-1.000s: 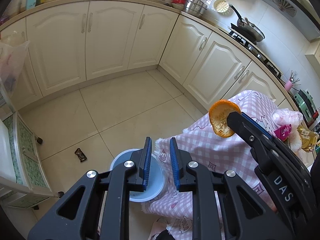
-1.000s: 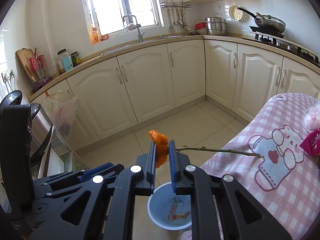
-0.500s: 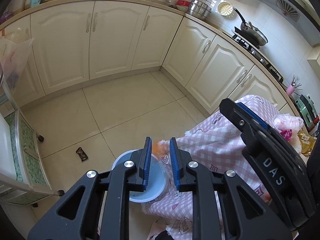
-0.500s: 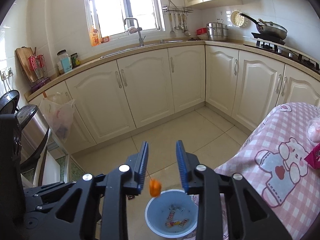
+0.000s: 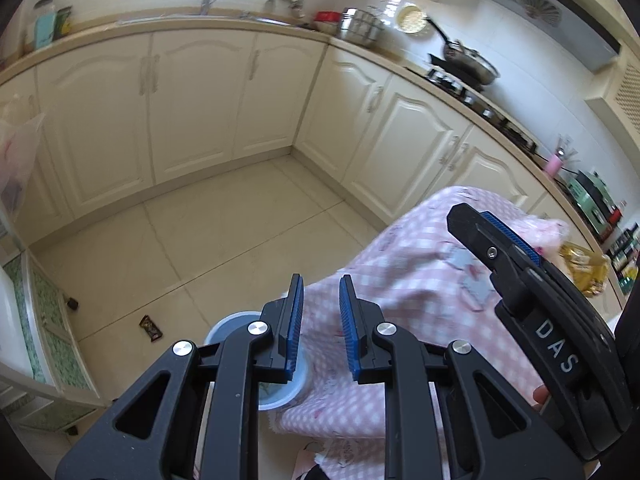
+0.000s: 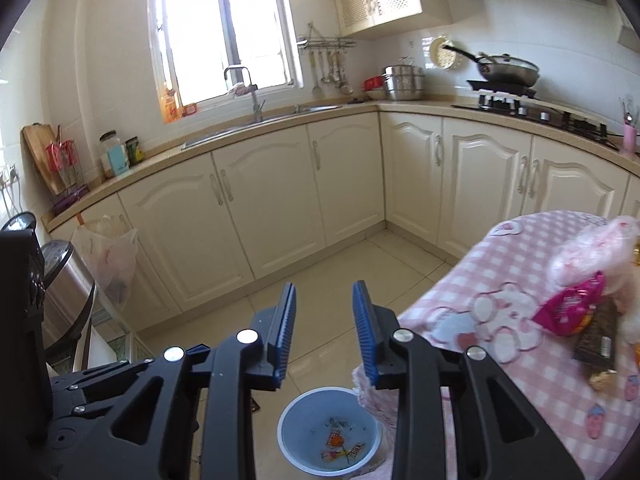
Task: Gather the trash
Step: 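Return to the table and grasp the black chocolate bar wrapper with the left tool, then carry the black wrapper over the bucket with the left tool while the right grasps a brown shell, then open the left tool over the bucket, then open the right tool over it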
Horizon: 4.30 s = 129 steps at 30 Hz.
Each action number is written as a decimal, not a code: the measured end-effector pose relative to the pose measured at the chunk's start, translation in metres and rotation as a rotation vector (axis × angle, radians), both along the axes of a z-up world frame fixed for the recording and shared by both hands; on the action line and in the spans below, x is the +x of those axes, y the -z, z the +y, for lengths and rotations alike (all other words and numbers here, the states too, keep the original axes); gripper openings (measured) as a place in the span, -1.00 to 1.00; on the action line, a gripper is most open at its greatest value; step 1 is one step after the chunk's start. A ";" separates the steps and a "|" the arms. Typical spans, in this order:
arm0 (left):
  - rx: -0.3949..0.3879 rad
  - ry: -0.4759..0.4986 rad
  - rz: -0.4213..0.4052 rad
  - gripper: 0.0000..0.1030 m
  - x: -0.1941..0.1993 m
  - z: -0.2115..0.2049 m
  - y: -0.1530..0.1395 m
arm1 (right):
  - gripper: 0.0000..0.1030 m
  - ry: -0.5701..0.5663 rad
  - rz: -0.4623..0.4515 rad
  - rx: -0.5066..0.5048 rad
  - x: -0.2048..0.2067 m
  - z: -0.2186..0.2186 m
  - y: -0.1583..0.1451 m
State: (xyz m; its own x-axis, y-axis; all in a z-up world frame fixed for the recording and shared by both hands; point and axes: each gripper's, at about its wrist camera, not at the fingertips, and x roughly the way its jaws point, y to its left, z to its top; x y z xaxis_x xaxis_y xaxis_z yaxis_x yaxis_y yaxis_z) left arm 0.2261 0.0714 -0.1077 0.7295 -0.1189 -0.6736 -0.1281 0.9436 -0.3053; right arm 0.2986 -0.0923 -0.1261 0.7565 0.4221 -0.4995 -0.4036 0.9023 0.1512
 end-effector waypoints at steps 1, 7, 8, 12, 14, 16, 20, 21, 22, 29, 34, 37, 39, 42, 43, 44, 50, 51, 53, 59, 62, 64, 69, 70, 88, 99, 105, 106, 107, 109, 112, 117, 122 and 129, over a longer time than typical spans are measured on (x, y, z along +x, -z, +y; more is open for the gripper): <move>0.001 0.017 -0.007 -0.63 0.000 -0.007 -0.003 | -0.43 0.016 -0.006 0.002 -0.002 -0.009 -0.004; 0.029 0.152 -0.038 -0.58 0.005 -0.073 -0.019 | -0.43 0.155 -0.027 0.019 -0.013 -0.087 -0.020; 0.032 0.173 -0.039 -0.58 0.007 -0.082 -0.021 | -0.42 0.185 -0.029 0.018 -0.015 -0.103 -0.021; 0.040 0.269 -0.034 -0.57 0.015 -0.125 -0.021 | -0.41 0.283 -0.019 0.023 -0.017 -0.159 -0.021; 0.047 0.305 -0.029 -0.52 0.020 -0.142 -0.020 | -0.40 0.330 -0.009 0.026 -0.017 -0.186 -0.019; 0.058 0.344 -0.020 -0.44 0.025 -0.160 -0.017 | -0.38 0.364 0.003 0.030 -0.017 -0.204 -0.016; 0.077 0.398 -0.007 -0.31 0.033 -0.191 -0.014 | -0.33 0.438 0.046 0.038 -0.016 -0.244 -0.003; 0.082 0.407 -0.005 -0.27 0.035 -0.198 -0.014 | -0.32 0.448 0.051 0.041 -0.016 -0.249 -0.001; 0.086 0.416 -0.002 -0.22 0.038 -0.205 -0.013 | -0.30 0.462 0.059 0.041 -0.015 -0.255 0.002; 0.104 0.480 0.024 0.05 0.061 -0.247 -0.003 | -0.23 0.524 0.113 0.055 -0.009 -0.288 0.019; 0.143 0.488 0.058 0.07 0.077 -0.267 0.006 | -0.22 0.533 0.145 0.085 -0.004 -0.302 0.028; 0.206 0.481 0.086 -0.14 0.083 -0.277 0.013 | -0.21 0.528 0.154 0.093 -0.001 -0.303 0.029; 0.228 0.482 0.080 -0.18 0.083 -0.280 0.013 | -0.21 0.523 0.154 0.097 0.000 -0.303 0.030; 0.202 0.482 0.068 -0.26 0.081 -0.276 0.011 | -0.20 0.520 0.153 0.097 0.001 -0.302 0.029; 0.190 0.480 0.061 -0.39 0.080 -0.274 0.009 | -0.20 0.520 0.151 0.096 0.000 -0.302 0.028; 0.182 0.478 0.051 -0.44 0.079 -0.273 0.007 | -0.20 0.521 0.149 0.096 0.000 -0.301 0.027; 0.096 0.501 -0.007 -0.58 0.063 -0.255 -0.005 | -0.20 0.508 0.148 0.092 -0.004 -0.293 0.025; 0.082 0.503 -0.017 -0.59 0.059 -0.251 -0.007 | -0.20 0.499 0.150 0.090 -0.005 -0.289 0.024; 0.049 0.496 -0.041 -0.59 0.049 -0.238 -0.014 | -0.20 0.478 0.156 0.087 -0.006 -0.281 0.024; 0.024 0.425 -0.082 -0.59 0.032 -0.204 -0.024 | -0.19 0.381 0.213 0.066 0.003 -0.251 0.028; 0.038 0.384 -0.084 -0.59 0.030 -0.188 -0.024 | -0.20 0.320 0.272 0.013 0.017 -0.229 0.036; 0.043 0.363 -0.075 -0.59 0.030 -0.180 -0.022 | -0.20 0.298 0.300 -0.024 0.024 -0.217 0.042; 0.031 0.331 -0.070 -0.59 0.028 -0.158 -0.020 | -0.53 0.264 0.322 -0.113 0.031 -0.192 0.047; 0.027 0.327 -0.072 -0.59 0.028 -0.154 -0.020 | -0.53 0.265 0.319 -0.119 0.030 -0.189 0.047; 0.016 0.103 0.000 -0.59 0.012 -0.030 0.009 | -0.53 -0.059 0.224 0.038 0.014 -0.048 0.012; 0.025 0.011 0.060 -0.56 0.022 0.015 0.033 | -0.53 -0.137 0.266 0.035 0.034 0.023 0.039; 0.024 0.015 0.046 -0.47 0.030 0.019 0.034 | -0.53 -0.104 0.263 0.040 0.042 0.020 0.045; 0.025 0.016 0.045 -0.47 0.031 0.018 0.035 | -0.53 -0.101 0.265 0.041 0.042 0.019 0.045; 0.024 0.018 0.045 -0.47 0.031 0.018 0.035 | -0.53 -0.101 0.266 0.042 0.043 0.018 0.047; 0.022 0.016 0.046 -0.47 0.032 0.018 0.035 | -0.53 -0.100 0.267 0.041 0.044 0.017 0.047; 0.019 0.011 0.049 -0.47 0.031 0.018 0.036 | -0.53 -0.102 0.267 0.039 0.044 0.017 0.047; 0.011 -0.001 0.057 -0.47 0.028 0.023 0.038 | -0.53 -0.099 0.266 0.041 0.045 0.017 0.048; 0.007 -0.016 0.058 -0.47 0.025 0.027 0.038 | -0.53 -0.100 0.266 0.042 0.046 0.020 0.050; 0.002 -0.034 0.053 -0.47 0.025 0.033 0.036 | -0.50 -0.108 0.249 0.051 0.049 0.029 0.048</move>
State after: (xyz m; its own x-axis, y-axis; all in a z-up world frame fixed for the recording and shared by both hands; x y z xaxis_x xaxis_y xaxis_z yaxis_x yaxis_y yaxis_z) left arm 0.2511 0.1042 -0.1442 0.6964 -0.0935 -0.7115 -0.1760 0.9390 -0.2956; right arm 0.3474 -0.0633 -0.1745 0.5623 0.5232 -0.6404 -0.4419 0.8447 0.3021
